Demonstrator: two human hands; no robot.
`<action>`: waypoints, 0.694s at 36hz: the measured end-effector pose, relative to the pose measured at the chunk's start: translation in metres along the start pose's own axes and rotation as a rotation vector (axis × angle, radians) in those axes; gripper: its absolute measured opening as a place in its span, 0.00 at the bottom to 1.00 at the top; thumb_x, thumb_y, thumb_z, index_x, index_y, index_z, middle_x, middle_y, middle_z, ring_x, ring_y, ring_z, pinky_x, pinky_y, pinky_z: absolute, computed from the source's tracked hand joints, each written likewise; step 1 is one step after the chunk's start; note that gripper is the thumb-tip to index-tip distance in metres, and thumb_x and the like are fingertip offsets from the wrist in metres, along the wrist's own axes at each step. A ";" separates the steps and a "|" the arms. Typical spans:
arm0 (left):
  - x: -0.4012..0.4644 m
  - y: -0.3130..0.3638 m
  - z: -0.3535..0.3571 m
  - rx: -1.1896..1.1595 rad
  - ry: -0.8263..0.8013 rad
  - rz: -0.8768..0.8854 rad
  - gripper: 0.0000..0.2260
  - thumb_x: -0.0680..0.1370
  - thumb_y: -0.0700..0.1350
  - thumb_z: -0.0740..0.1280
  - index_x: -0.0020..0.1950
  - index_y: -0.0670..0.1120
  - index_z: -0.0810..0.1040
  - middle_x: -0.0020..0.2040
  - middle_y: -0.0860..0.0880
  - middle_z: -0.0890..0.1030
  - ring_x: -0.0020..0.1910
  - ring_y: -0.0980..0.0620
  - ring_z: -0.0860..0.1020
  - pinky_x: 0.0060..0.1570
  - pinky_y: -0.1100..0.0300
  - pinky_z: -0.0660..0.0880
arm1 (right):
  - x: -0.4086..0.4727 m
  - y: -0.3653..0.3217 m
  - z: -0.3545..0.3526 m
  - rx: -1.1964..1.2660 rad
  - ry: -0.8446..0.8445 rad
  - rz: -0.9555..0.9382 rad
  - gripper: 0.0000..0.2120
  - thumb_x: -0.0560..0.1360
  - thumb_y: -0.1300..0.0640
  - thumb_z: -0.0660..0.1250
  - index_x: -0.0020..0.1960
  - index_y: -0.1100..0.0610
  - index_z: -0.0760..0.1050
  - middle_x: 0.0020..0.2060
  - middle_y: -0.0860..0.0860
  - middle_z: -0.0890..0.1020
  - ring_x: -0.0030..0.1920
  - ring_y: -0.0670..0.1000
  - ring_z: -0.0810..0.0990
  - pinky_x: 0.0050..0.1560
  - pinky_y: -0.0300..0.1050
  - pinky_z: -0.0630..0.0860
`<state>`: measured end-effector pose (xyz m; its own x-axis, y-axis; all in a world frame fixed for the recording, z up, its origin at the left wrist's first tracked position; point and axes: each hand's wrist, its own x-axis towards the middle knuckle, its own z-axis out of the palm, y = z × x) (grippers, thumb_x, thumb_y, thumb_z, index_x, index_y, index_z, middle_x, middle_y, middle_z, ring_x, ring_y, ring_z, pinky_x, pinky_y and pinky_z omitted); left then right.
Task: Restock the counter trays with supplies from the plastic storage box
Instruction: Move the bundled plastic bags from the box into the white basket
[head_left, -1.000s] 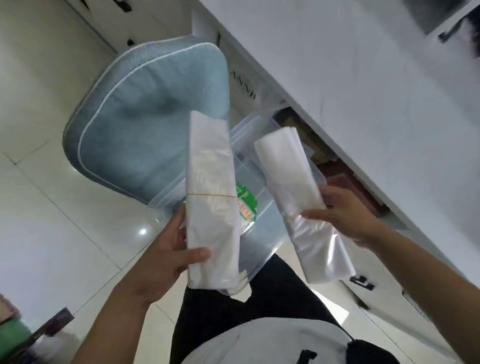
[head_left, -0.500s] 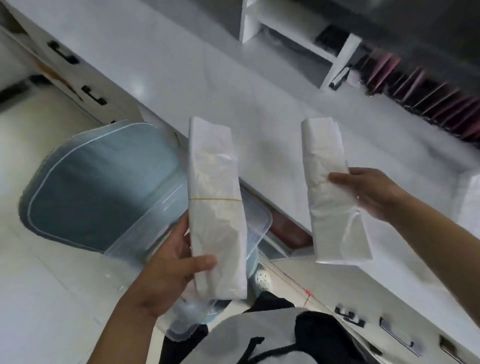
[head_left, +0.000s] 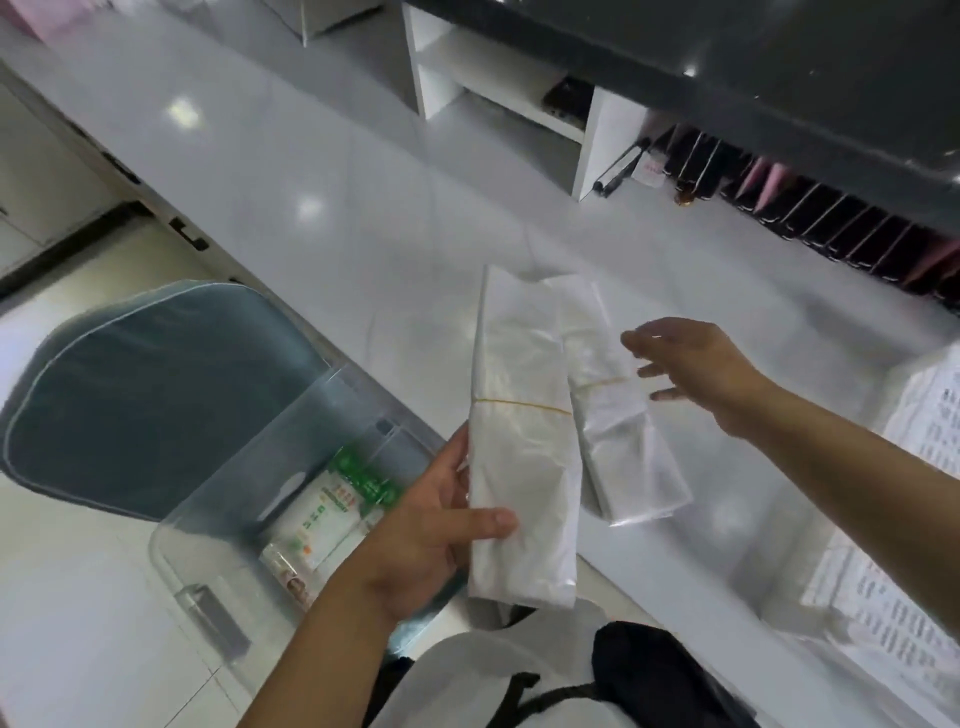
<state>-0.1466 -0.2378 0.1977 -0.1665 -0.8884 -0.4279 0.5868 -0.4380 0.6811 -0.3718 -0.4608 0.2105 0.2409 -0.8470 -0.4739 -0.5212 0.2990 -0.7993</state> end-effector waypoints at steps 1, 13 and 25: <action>0.005 0.000 0.005 0.004 0.004 0.000 0.39 0.66 0.32 0.79 0.71 0.57 0.74 0.68 0.40 0.78 0.65 0.39 0.78 0.58 0.47 0.79 | -0.012 -0.002 -0.002 0.160 -0.115 0.047 0.20 0.67 0.41 0.76 0.54 0.51 0.82 0.52 0.55 0.84 0.50 0.56 0.85 0.45 0.54 0.83; 0.075 -0.010 0.063 0.345 0.145 -0.023 0.39 0.71 0.32 0.76 0.71 0.67 0.69 0.58 0.47 0.84 0.57 0.48 0.83 0.57 0.42 0.80 | -0.029 0.016 -0.001 0.409 -0.390 0.033 0.21 0.73 0.66 0.71 0.64 0.50 0.77 0.55 0.56 0.85 0.53 0.58 0.84 0.50 0.54 0.82; 0.108 -0.015 0.045 0.614 0.456 -0.087 0.35 0.74 0.42 0.75 0.78 0.52 0.63 0.68 0.43 0.72 0.55 0.54 0.79 0.61 0.49 0.78 | 0.007 0.058 0.004 -0.207 -0.107 -0.017 0.24 0.71 0.56 0.72 0.65 0.44 0.73 0.48 0.46 0.78 0.46 0.50 0.80 0.47 0.45 0.78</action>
<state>-0.2088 -0.3333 0.1675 0.2293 -0.7610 -0.6068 0.0188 -0.6198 0.7845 -0.3968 -0.4477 0.1596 0.3309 -0.7963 -0.5064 -0.6704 0.1793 -0.7200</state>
